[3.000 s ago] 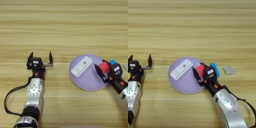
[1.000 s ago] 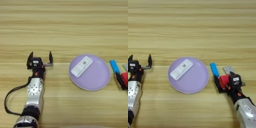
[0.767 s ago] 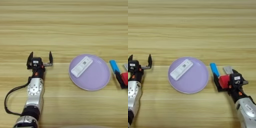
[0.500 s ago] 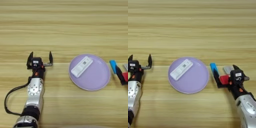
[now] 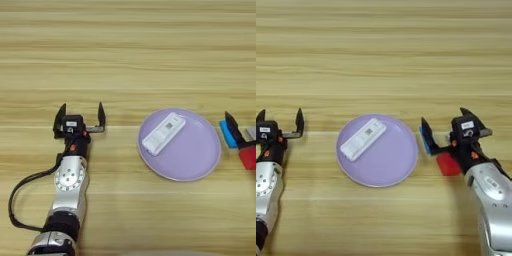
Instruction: Move the objects on the table
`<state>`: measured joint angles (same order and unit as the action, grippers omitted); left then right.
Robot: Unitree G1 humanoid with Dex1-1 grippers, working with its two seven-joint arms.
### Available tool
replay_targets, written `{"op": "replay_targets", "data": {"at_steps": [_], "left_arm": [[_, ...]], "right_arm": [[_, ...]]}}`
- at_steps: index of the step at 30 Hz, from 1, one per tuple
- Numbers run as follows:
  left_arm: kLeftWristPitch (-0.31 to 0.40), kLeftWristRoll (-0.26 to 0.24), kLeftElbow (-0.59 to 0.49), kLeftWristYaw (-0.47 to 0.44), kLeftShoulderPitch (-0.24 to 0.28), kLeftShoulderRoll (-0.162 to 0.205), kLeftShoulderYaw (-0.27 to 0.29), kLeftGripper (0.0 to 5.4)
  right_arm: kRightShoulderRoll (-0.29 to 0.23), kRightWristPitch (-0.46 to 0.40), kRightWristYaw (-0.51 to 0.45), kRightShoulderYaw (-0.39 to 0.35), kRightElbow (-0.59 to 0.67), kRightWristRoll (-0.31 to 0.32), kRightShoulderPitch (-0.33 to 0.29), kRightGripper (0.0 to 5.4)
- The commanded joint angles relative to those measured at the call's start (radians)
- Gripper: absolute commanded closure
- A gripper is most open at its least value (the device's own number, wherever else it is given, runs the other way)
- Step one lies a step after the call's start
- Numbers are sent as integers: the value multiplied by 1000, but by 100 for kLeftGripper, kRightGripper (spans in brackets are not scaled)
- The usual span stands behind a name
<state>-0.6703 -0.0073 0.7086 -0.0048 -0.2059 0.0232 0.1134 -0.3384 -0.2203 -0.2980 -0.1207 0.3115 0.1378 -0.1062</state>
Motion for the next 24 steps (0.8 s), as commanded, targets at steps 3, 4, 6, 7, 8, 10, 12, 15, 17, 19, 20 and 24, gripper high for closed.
{"op": "replay_targets", "data": {"at_steps": [3, 4, 6, 7, 8, 10, 12, 15, 17, 19, 20, 24], "left_arm": [[7, 4, -2, 7, -6, 1, -5, 0], [7, 4, -1, 7, -7, 1, -5, 0], [7, 5, 2, 8, -9, 0, -6, 0], [7, 5, 3, 9, -10, 0, -6, 0], [7, 5, 3, 9, -10, 0, -6, 0], [8, 6, 3, 10, -11, -1, -7, 0], [9, 7, 3, 11, -12, -2, -8, 0], [10, 8, 1, 13, -12, -3, -10, 0], [10, 8, 2, 14, -13, -3, -10, 0], [10, 8, 1, 15, -12, -3, -11, 0], [10, 8, 0, 14, -10, -3, -11, 0], [11, 7, -4, 14, -8, -3, -13, 0]], "right_arm": [[-28, -98, -21, 94, 11, -60, 90, 3], [-25, -114, -18, 103, 9, -67, 103, 3], [-21, -149, -4, 127, 6, -93, 133, 3], [-18, -167, 1, 137, 4, -103, 146, 3], [-17, -187, 2, 152, 3, -116, 163, 3], [-1, -228, 26, 179, 1, -148, 208, 3], [12, -266, 44, 207, -5, -177, 247, 3], [26, -295, 50, 247, -23, -205, 287, 3], [31, -308, 50, 280, -47, -227, 313, 3], [31, -315, 32, 332, -77, -253, 348, 3], [31, -319, 9, 361, -91, -258, 365, 3], [58, -369, -53, 412, -148, -242, 425, 3]]}}
